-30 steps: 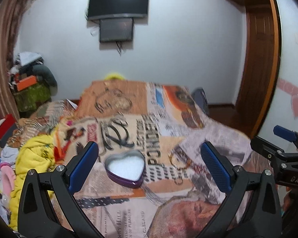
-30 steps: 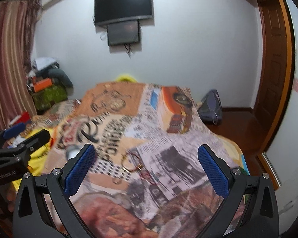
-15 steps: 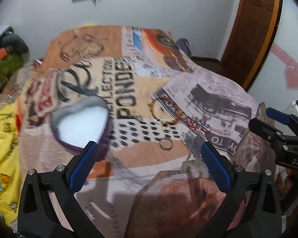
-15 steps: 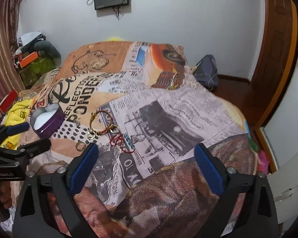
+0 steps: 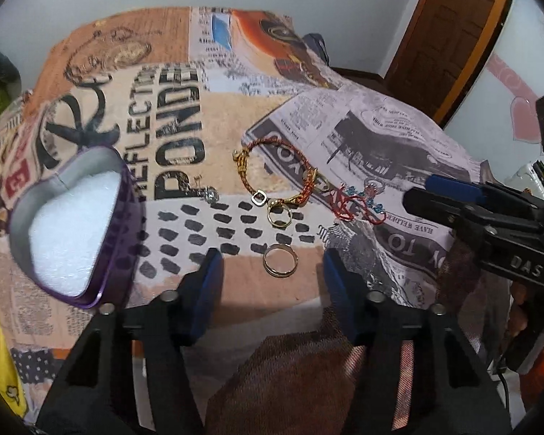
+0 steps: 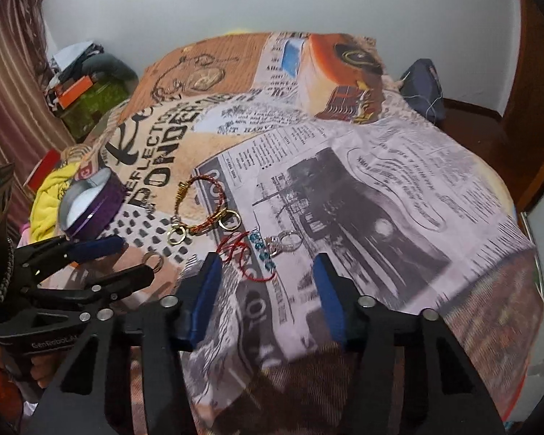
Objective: Organize jewelry
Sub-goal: 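Grasp the gold ring with the left tool while the right tool grasps the silver keyring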
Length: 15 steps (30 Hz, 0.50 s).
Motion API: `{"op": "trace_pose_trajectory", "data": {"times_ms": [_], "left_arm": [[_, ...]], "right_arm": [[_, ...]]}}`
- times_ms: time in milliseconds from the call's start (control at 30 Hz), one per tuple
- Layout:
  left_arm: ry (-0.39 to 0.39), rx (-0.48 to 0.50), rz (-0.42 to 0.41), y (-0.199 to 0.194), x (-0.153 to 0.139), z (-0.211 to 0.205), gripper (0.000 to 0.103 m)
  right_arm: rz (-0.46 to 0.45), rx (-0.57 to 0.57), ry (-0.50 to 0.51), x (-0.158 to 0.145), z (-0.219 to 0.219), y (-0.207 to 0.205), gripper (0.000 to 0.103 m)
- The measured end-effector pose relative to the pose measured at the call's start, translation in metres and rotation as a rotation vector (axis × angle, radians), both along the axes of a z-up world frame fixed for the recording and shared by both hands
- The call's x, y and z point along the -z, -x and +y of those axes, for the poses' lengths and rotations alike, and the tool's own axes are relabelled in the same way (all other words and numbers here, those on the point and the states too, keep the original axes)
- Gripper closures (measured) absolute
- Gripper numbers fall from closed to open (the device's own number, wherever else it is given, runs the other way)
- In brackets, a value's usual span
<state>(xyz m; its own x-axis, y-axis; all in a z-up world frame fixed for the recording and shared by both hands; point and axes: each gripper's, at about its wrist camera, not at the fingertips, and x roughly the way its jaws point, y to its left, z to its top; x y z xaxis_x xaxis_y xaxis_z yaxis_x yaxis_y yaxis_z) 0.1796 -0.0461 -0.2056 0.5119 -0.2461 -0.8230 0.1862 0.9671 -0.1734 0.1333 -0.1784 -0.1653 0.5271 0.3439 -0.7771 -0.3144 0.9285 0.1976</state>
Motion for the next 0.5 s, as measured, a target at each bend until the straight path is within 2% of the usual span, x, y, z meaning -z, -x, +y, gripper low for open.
{"op": "trace_pose_trajectory", "data": {"times_ms": [67, 167, 367, 500], "left_arm": [[0.014, 0.004, -0.002, -0.002, 0.0, 0.001, 0.049], [0.019, 0.02, -0.001, -0.003, 0.001, 0.0, 0.05], [0.008, 0.058, 0.003, -0.008, 0.005, -0.009, 0.05], [-0.014, 0.067, 0.001, -0.009, 0.007, -0.013, 0.063]], "right_arm": [[0.016, -0.013, 0.01, 0.006, 0.002, -0.01, 0.058], [0.039, -0.035, 0.038, 0.013, 0.006, -0.022, 0.069], [0.071, -0.092, 0.101, 0.024, 0.012, -0.031, 0.072], [0.082, -0.107, 0.119, 0.03, 0.013, -0.036, 0.074]]}}
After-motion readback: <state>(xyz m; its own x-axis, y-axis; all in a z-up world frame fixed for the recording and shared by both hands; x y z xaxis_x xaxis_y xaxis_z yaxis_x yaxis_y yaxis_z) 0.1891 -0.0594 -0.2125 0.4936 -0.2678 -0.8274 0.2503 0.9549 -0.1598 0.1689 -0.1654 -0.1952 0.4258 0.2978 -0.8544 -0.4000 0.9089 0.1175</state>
